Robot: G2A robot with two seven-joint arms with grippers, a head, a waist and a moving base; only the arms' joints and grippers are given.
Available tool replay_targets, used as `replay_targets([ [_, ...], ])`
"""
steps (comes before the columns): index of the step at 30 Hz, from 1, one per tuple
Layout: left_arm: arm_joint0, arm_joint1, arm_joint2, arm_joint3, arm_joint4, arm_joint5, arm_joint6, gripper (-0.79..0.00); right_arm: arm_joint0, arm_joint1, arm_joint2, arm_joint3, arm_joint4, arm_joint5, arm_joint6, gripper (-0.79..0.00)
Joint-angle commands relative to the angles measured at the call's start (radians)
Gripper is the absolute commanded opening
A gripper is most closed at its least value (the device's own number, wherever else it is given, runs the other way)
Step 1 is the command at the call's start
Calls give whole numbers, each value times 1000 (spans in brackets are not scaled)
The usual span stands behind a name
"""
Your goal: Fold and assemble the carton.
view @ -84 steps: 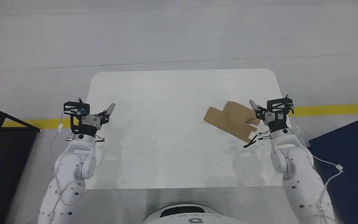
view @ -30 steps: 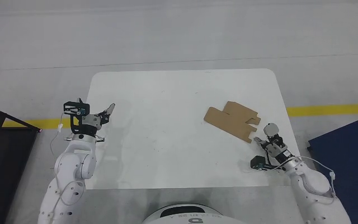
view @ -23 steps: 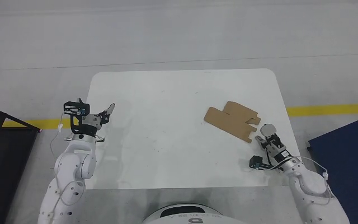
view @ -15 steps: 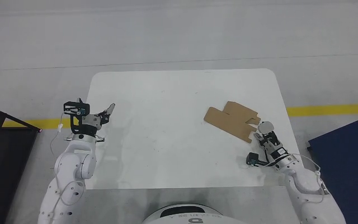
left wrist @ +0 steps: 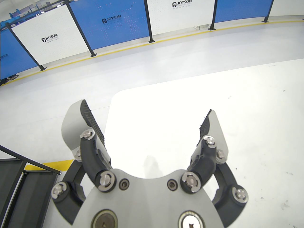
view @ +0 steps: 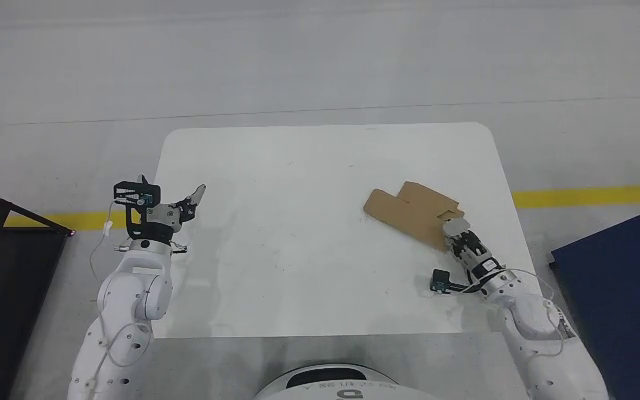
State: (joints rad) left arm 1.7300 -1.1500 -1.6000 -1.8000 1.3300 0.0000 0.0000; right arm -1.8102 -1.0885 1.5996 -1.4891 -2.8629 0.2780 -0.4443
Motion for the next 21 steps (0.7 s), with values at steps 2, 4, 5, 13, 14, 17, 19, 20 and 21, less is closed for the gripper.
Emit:
replay_targets([
  [2, 0, 0, 0, 0, 0, 0, 0, 0, 10, 0, -13, 8, -7, -6, -10, -610],
  [4, 0, 0, 0, 0, 0, 0, 0, 0, 17, 0, -20, 13, -2, -10, -26, -680],
  [5, 0, 0, 0, 0, 0, 0, 0, 0, 20, 0, -22, 14, 4, -10, -33, -739],
  [13, 0, 0, 0, 0, 0, 0, 0, 0, 20, -2, -13, -6, 190, 61, -122, -785],
  [14, 0, 0, 0, 0, 0, 0, 0, 0, 18, -3, -8, -7, 234, 83, -144, -785],
  [17, 0, 0, 0, 0, 0, 0, 0, 0, 13, -7, 5, -7, 355, 163, -174, -785],
  [19, 0, 0, 0, 0, 0, 0, 0, 0, 11, -13, 5, -11, 396, 241, -160, -785],
  [20, 0, 0, 0, 0, 0, 0, 0, 0, 13, -16, 2, -15, 407, 274, -148, -785],
  [21, 0, 0, 0, 0, 0, 0, 0, 0, 15, -18, -3, -18, 409, 304, -138, -785],
])
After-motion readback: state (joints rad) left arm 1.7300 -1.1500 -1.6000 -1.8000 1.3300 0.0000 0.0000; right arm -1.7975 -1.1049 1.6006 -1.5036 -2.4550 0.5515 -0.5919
